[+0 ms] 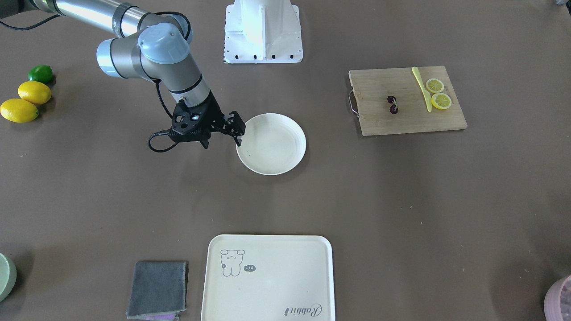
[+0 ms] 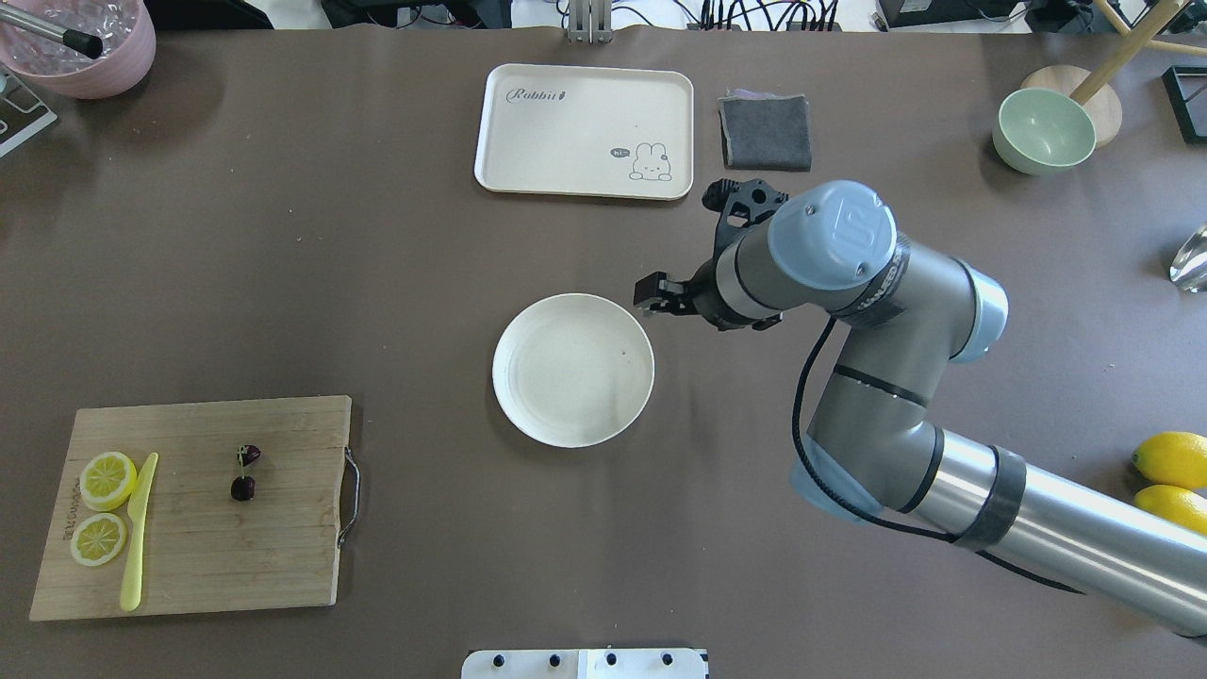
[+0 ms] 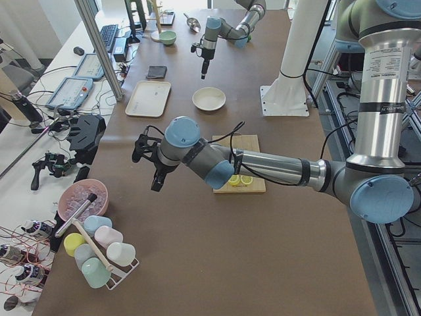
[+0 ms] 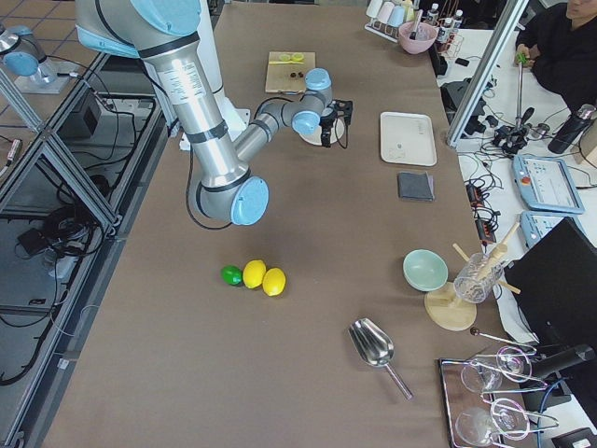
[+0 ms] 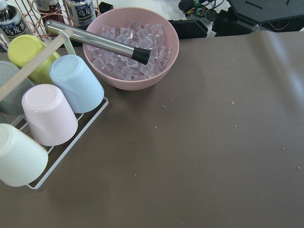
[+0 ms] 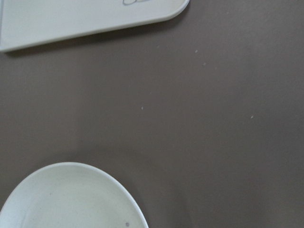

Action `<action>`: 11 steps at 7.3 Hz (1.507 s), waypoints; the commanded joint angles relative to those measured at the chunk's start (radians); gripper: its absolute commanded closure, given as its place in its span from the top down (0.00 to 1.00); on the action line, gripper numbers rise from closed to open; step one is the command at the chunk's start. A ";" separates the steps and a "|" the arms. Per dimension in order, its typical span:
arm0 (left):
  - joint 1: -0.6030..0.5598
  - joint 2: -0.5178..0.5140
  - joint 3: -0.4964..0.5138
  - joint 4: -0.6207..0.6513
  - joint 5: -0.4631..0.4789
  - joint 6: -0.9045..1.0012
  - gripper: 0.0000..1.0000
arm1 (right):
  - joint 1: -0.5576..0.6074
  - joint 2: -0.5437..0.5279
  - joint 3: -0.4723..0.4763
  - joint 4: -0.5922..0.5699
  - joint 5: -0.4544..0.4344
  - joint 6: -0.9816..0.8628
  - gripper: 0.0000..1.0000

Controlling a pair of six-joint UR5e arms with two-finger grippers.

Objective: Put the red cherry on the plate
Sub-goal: 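Release the plate and raise the right gripper while the left arm reaches out, then lower the left gripper onto the dark cherries on the cutting board and grasp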

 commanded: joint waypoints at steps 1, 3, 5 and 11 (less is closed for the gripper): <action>0.188 0.002 -0.120 0.008 0.145 -0.239 0.97 | 0.142 -0.021 0.015 -0.067 0.126 -0.099 1.00; 0.369 0.008 -0.240 0.087 0.292 -0.384 0.97 | 0.228 -0.085 0.015 -0.071 0.154 -0.243 1.00; 0.558 0.037 -0.381 0.207 0.427 -0.522 0.97 | 0.273 -0.165 0.023 -0.058 0.154 -0.366 1.00; 1.037 0.089 -0.429 0.212 0.765 -0.875 0.97 | 0.284 -0.200 0.029 -0.024 0.143 -0.377 1.00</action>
